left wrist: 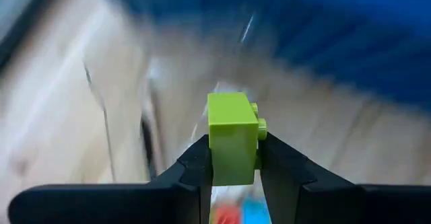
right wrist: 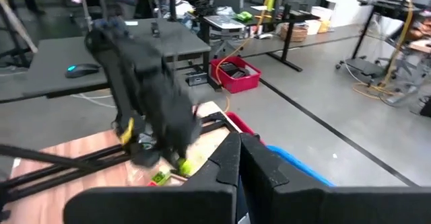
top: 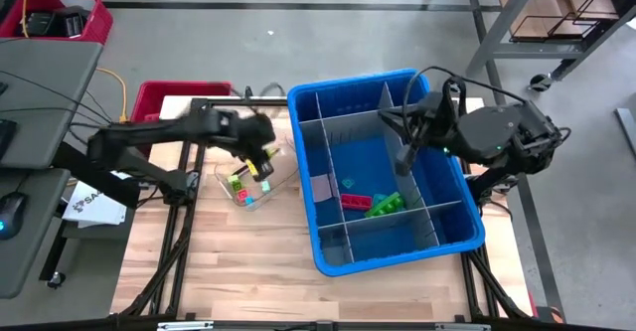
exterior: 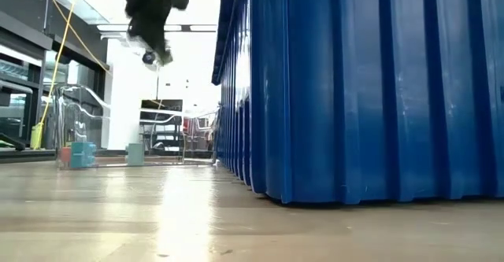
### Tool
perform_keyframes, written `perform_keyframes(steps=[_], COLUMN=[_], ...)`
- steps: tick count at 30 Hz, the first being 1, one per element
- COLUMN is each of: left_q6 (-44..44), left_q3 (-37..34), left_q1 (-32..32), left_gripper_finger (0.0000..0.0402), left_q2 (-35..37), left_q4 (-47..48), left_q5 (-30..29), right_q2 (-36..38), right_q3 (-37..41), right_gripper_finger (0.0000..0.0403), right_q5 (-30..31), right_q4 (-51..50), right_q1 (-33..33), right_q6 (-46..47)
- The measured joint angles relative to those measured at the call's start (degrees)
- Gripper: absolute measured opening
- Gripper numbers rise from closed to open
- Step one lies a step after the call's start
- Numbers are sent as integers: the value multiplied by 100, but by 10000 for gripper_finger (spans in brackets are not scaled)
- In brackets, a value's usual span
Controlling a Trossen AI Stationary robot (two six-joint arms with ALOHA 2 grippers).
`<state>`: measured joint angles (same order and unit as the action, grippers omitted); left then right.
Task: Sort blocks
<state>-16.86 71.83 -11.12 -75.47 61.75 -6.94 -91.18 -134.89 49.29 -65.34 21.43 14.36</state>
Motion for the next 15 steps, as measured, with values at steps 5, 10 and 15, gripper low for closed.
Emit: perform_keyframes(steps=[5,10,15], left_q6=[298,614,782], left_q3=[772,1414,2393], left_q1=[283,426,529], left_gripper_finger=[81,81,109], left_q2=[3,-1045,-2192], left_q4=[-1159,-2122,-2587], left_q5=[48,114,321], right_q2=[0,0,0], right_q3=[0,0,0], right_gripper_finger=[0,0,0], right_q5=[169,467,471], right_q4=[0,2,2], right_q1=[211,236,236], right_q6=[-181,-152,131])
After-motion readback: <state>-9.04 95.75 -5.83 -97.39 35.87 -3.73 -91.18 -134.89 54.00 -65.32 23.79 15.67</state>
